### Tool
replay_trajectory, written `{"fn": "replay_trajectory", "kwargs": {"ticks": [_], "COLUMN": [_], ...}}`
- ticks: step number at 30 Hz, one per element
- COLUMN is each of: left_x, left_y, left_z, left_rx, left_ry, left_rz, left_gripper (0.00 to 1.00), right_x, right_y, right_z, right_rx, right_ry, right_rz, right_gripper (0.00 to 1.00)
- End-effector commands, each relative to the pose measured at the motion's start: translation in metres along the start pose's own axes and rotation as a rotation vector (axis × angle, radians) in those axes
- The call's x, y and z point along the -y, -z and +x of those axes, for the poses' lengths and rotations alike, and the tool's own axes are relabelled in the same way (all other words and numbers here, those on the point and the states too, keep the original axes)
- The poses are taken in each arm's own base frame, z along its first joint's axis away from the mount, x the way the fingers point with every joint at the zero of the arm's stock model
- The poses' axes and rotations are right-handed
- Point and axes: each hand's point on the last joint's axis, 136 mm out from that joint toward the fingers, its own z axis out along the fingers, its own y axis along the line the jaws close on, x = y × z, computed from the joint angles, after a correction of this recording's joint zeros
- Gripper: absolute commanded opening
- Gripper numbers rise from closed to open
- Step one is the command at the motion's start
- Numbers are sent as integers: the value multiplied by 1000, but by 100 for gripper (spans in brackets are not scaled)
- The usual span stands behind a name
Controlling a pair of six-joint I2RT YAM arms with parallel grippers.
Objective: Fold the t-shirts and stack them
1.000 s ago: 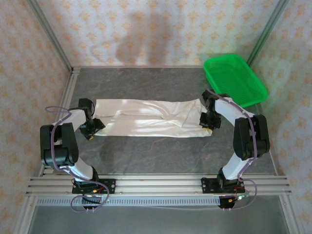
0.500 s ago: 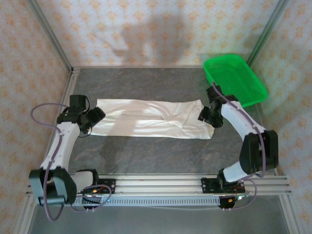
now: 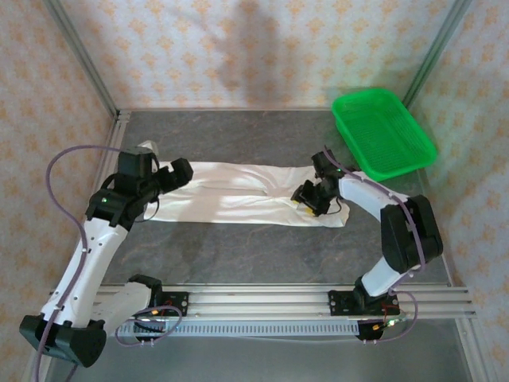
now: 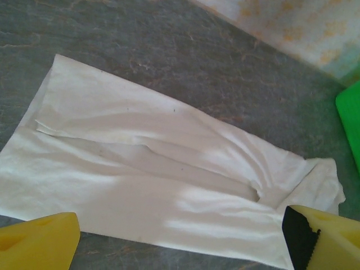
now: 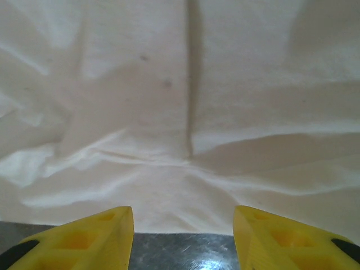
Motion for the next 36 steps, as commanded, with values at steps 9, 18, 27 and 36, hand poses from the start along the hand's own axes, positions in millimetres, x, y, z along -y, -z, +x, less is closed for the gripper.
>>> {"fn": "replay_trajectory", "kwargs": {"ticks": [9, 18, 27, 36], "left_x": [-1, -13, -18, -25], "left_y": [5, 8, 5, -3], "left_z": [12, 21, 30, 42], "left_rx": [8, 3, -13, -39], "left_ry": [-79, -76, -68, -54], "left_rz": [-36, -64, -73, -84], "left_gripper": [94, 94, 93, 93], "right_x": [-9, -18, -32, -25], "right_y": [-32, -40, -30, -29], "right_z": [-18, -28, -31, -25], "right_rx": [30, 30, 14, -21], "right_ry": [-68, -70, -36, -14], "right_rz": [-59, -71, -85, -36], "right_gripper": [37, 15, 5, 9]}}
